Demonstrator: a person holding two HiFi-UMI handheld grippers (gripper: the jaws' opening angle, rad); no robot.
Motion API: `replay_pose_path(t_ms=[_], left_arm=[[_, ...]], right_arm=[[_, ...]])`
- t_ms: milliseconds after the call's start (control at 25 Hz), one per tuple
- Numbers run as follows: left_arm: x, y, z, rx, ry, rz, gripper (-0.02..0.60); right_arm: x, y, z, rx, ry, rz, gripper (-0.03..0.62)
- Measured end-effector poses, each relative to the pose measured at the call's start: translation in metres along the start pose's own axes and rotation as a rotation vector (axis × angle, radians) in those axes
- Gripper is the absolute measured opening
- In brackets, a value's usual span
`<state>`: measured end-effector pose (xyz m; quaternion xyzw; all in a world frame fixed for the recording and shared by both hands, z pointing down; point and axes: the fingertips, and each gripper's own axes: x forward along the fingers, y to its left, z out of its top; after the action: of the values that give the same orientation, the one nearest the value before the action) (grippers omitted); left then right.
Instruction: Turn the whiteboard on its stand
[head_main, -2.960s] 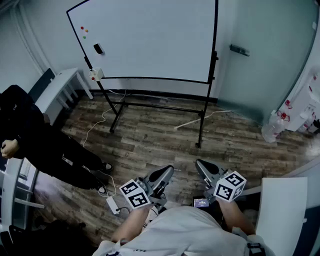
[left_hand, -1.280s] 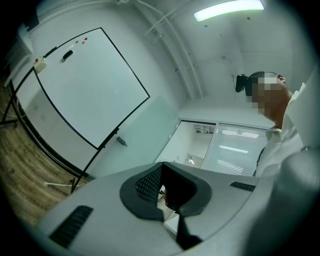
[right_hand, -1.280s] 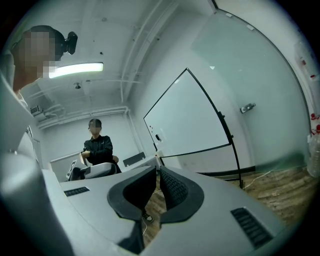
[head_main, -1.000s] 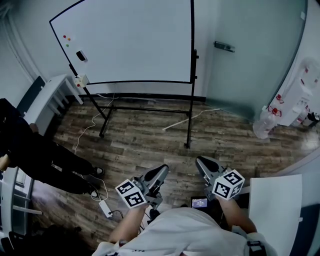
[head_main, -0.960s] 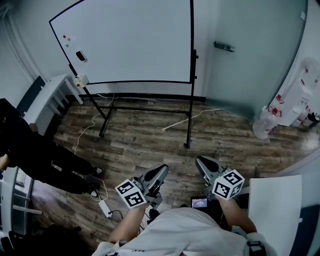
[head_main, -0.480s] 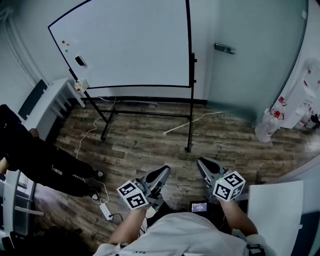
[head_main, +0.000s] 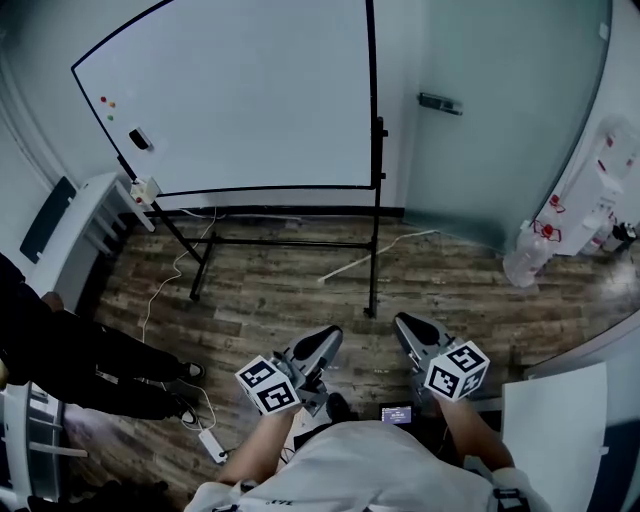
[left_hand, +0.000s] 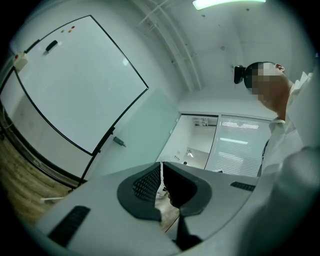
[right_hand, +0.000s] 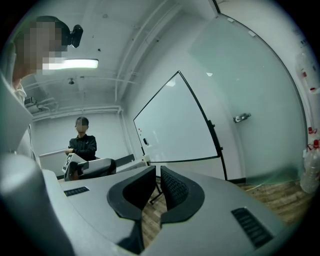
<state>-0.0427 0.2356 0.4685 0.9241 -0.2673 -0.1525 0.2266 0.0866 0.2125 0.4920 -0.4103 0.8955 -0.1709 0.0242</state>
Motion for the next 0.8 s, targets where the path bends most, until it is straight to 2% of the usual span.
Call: replay_pose_path(t_ms=[320,800], left_arm=[[0.031,0.058,0.037,0.008,0.044,-0.052,0.008],[0.048,0.125,0.066,0.005,0.064,-0.057,0.008]], right_arm=[[0.063,-0.031,0.030,0.003,-0.042,-0.059,0.029],[0.127,-0.065,0.047,0.006,-0.052,-0.108,0.029]])
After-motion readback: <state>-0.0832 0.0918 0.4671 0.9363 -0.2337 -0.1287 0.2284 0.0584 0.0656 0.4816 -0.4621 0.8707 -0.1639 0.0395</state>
